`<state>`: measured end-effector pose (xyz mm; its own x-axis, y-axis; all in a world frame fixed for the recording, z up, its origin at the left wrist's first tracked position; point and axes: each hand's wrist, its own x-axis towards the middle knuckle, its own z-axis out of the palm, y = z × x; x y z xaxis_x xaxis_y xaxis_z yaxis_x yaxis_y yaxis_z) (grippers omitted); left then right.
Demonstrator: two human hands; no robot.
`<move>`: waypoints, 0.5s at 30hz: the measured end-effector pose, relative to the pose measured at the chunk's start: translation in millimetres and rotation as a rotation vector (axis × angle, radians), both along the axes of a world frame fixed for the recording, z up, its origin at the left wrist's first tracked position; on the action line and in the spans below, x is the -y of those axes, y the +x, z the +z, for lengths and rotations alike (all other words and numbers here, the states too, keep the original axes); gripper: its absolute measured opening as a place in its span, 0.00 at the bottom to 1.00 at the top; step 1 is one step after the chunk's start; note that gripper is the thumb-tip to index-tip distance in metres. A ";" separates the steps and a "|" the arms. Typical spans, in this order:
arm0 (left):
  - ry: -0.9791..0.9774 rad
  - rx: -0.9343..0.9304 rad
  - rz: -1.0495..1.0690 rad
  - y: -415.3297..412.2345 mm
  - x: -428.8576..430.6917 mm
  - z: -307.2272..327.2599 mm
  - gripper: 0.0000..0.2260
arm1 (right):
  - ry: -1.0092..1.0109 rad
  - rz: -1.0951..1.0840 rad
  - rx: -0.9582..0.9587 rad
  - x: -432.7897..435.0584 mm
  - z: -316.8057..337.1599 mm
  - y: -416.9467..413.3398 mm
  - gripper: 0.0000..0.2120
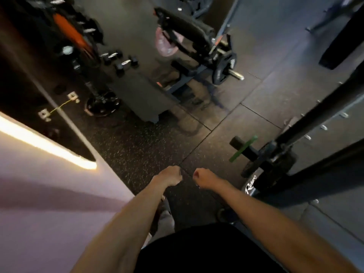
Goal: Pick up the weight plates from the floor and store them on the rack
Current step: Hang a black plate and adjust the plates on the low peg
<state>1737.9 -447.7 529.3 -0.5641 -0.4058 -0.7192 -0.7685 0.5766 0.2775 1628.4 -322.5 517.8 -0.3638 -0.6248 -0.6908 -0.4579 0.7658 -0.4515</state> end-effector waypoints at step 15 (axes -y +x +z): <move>0.085 -0.070 -0.838 -277.7 113.5 -11.2 0.14 | -0.062 -0.950 0.137 98.3 -28.5 -116.5 0.10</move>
